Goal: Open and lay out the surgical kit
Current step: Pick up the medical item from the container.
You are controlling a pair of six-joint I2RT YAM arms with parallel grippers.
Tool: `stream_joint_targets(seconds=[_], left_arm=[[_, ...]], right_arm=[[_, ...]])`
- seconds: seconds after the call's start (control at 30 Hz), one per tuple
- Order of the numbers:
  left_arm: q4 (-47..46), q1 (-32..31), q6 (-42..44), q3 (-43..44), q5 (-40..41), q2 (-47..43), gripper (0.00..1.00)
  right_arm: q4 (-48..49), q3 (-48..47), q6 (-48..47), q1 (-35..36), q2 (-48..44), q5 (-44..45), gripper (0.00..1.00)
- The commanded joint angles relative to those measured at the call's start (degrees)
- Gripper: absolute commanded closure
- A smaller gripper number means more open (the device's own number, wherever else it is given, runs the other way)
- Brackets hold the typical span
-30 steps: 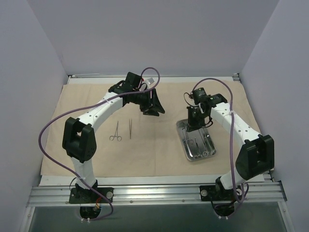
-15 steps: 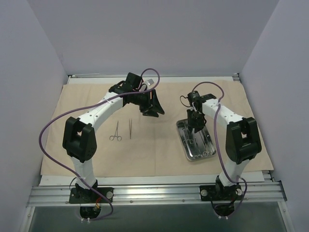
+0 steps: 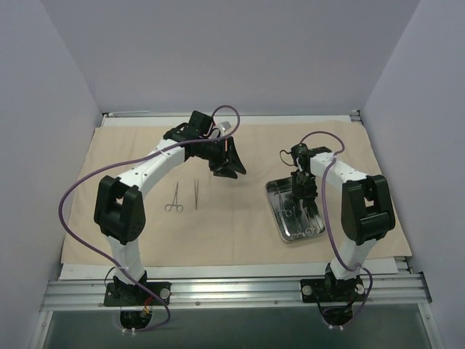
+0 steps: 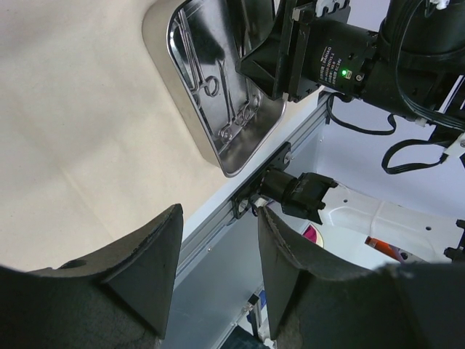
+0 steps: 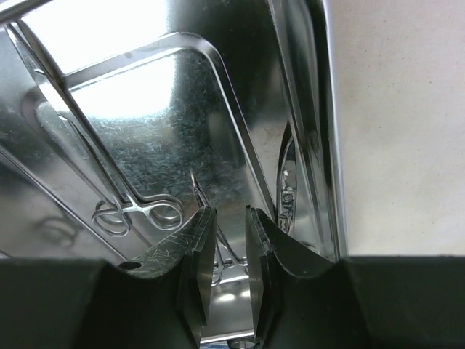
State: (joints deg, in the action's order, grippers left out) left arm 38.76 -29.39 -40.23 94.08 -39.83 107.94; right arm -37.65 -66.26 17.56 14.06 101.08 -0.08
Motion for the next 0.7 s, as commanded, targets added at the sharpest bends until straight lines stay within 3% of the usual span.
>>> stream_joint_targets(seconds=[0.0, 0.67], left_arm=[[-1.4, 0.6, 0.5, 0.6, -2.0, -1.1, 0.46], [-0.9, 2.1, 1.5, 0.5, -3.6, -0.2, 0.46]], right_arm=[[-1.3, -0.7, -0.9, 0.2, -0.6, 1.3, 0.76], [-0.1, -2.8, -0.8, 1.9, 2.9, -1.2, 0.68]])
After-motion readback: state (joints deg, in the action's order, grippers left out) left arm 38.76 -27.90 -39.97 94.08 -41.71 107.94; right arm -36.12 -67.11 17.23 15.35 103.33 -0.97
